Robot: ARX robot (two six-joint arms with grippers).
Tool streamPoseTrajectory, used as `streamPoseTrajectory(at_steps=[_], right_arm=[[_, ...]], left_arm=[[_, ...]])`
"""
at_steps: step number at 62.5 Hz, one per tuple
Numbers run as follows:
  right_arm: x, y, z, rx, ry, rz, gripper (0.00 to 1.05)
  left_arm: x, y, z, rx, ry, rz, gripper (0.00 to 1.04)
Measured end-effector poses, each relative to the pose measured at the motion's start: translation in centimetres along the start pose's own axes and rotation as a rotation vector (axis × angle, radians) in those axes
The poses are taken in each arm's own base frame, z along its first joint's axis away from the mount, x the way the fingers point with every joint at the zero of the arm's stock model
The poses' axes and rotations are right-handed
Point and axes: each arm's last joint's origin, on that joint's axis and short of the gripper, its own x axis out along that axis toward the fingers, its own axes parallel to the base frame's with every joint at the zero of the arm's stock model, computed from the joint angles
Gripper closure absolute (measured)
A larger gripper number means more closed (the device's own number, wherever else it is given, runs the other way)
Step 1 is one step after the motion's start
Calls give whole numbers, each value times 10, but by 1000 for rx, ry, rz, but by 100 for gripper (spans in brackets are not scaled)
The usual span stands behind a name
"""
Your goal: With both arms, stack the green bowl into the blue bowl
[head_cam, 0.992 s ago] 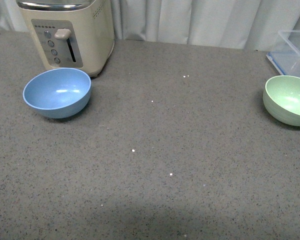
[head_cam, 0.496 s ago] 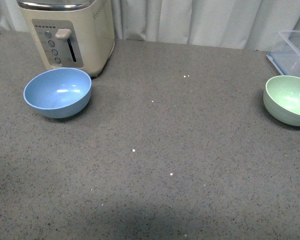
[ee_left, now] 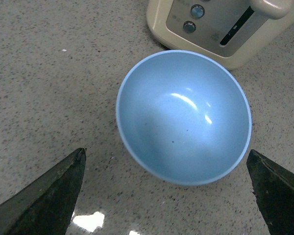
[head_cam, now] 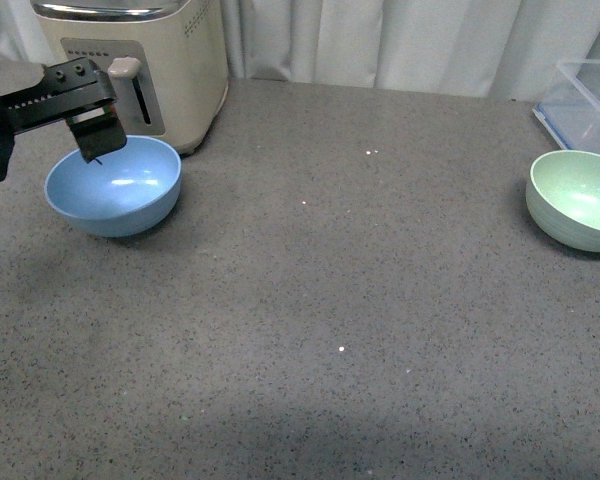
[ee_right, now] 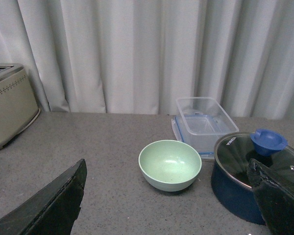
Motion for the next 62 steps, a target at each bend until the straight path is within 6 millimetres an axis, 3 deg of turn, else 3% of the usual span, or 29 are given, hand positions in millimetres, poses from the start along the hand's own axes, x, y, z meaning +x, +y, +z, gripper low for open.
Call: streamPoseTrajectory(at_steps=[11,38,62], right_arm=[[0,0,0,0,0,0,9],[0,0,0,0,0,0,9],[0,0,0,0,0,0,9]], left_arm=[[26,-6,7,-8,23,25,6],[74,13,13,-50,177,119,6],[94,22,9,-19,281,117,6]])
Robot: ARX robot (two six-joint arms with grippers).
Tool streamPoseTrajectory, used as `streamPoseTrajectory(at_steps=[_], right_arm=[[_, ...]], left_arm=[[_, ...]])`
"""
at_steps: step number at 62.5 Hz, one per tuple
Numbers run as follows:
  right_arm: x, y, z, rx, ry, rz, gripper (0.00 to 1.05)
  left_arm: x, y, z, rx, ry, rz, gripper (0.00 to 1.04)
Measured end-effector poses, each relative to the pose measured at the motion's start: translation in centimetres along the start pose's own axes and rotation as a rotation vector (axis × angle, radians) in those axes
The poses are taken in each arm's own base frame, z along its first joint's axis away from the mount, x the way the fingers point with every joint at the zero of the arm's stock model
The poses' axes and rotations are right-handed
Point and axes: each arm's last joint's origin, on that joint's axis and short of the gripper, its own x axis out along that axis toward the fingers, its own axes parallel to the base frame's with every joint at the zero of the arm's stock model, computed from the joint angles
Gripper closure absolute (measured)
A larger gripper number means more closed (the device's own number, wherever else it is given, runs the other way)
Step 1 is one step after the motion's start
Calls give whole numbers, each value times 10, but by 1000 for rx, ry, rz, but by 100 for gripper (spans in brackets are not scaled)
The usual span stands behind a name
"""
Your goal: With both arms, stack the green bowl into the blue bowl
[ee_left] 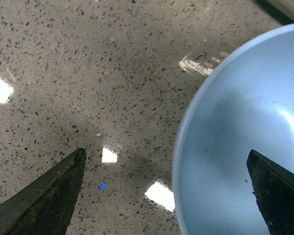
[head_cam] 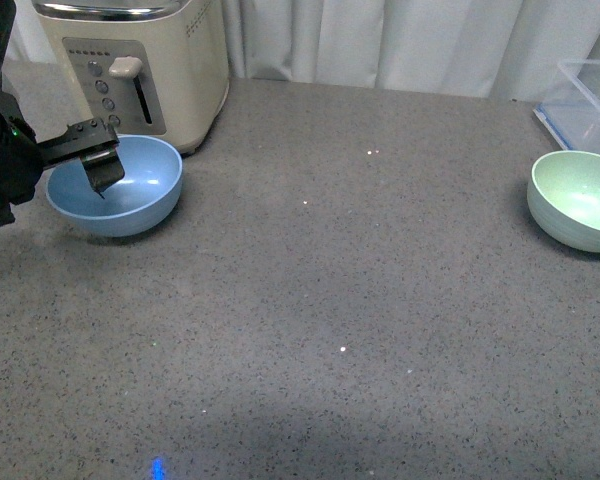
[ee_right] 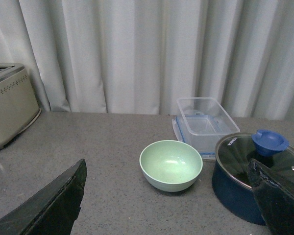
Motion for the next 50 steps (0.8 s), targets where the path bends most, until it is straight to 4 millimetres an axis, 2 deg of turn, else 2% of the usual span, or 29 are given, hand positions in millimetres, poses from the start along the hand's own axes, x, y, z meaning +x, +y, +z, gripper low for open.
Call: streamPoseTrajectory(at_steps=[22,50], right_arm=[[0,0,0,0,0,0,9],[0,0,0,0,0,0,9]], left_arm=[[4,3,-1,1,15,7,6],[4,1,3,9,13,-6,74]])
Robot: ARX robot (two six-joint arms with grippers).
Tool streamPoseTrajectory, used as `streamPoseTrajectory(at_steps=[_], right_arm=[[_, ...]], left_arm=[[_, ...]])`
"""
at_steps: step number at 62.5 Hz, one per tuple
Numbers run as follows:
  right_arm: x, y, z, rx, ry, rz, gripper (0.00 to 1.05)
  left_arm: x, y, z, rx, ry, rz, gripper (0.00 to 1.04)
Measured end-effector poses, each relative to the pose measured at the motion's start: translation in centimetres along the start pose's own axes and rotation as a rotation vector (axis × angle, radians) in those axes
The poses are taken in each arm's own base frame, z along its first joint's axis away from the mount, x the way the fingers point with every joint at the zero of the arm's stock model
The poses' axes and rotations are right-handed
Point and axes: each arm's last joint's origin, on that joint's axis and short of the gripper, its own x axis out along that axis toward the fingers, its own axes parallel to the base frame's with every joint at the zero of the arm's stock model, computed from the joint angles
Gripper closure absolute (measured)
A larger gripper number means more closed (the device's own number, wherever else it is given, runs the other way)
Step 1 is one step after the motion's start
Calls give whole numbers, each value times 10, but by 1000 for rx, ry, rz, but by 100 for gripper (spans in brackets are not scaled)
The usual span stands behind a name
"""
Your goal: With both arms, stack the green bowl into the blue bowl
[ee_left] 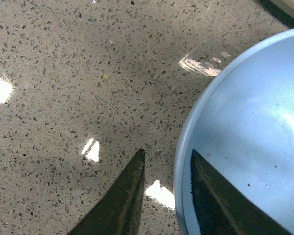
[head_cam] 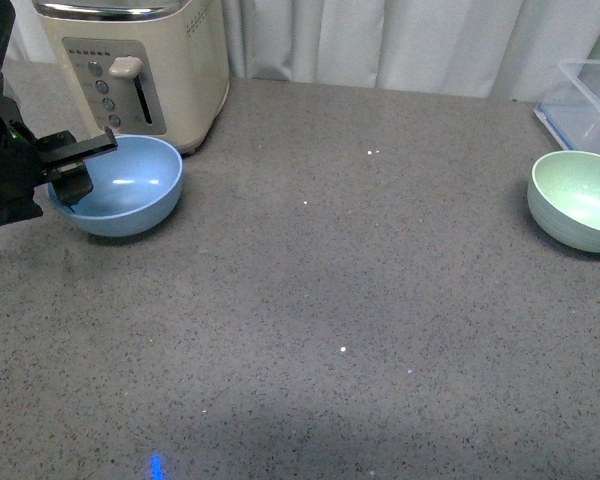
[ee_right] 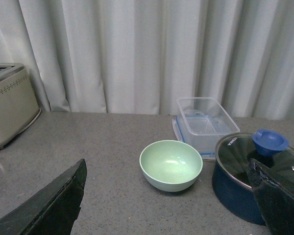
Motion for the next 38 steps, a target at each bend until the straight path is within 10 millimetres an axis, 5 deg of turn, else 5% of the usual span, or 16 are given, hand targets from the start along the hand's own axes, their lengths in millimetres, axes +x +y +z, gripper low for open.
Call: streamPoseTrajectory(at_steps=[10,25,38], right_arm=[[0,0,0,0,0,0,9],[0,0,0,0,0,0,9],[0,0,0,0,0,0,9]], left_arm=[[-1,-2,3,-4,3,-16,101],[-16,-25,-3,41,14,-64,101],[-45,-78,-29,121,52,-196,101]])
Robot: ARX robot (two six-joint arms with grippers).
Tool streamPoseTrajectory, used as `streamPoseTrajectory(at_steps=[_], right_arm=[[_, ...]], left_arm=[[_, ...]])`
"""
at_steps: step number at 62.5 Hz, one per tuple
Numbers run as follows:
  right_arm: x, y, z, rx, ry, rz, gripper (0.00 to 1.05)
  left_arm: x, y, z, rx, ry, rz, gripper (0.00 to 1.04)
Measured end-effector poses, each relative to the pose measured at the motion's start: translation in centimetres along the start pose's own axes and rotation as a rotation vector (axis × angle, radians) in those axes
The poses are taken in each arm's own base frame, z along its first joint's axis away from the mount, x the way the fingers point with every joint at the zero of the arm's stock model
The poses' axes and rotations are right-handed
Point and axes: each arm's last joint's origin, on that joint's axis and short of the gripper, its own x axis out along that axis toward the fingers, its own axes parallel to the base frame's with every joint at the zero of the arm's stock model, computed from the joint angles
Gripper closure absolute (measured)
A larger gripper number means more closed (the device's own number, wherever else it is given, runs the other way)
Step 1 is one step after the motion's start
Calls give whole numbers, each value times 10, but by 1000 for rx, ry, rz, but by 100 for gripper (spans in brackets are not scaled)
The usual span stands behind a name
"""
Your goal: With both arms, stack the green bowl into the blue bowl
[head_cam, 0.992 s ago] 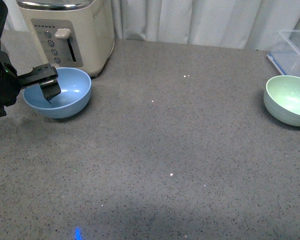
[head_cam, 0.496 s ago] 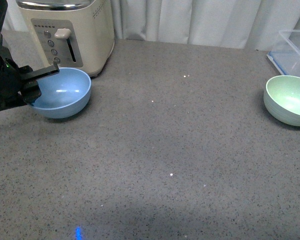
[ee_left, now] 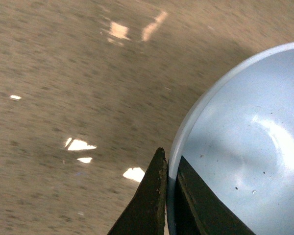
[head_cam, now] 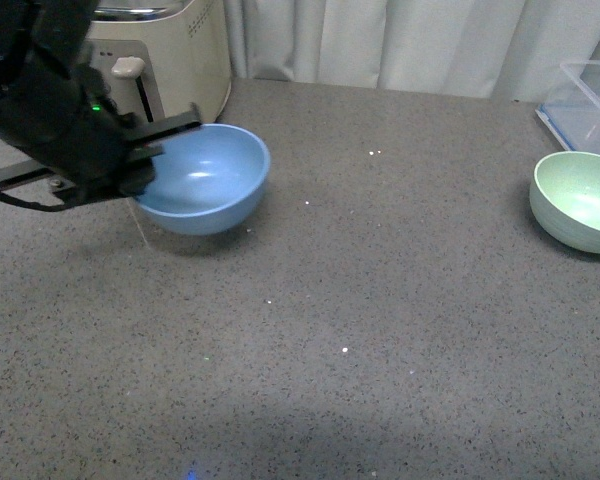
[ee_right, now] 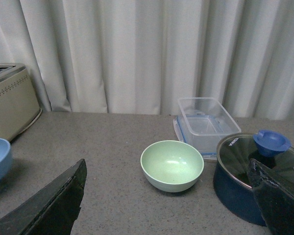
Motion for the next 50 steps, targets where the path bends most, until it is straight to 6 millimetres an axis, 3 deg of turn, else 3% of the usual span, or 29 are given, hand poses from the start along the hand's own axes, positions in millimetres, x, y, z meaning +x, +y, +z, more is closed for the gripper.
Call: streamPoseTrajectory(at_steps=[9,20,35,50], right_arm=[[0,0,0,0,0,0,9],[0,0,0,0,0,0,9],[0,0,0,0,0,0,9],[0,0,0,0,0,0,9]], left_arm=[[-6,-43,-25,63,40,-58,101],[-7,-74,-51,80,85,-93,101],[-6,-94,-64,81,115,-108,101],[1,-103,-60,46,100,-105,101]])
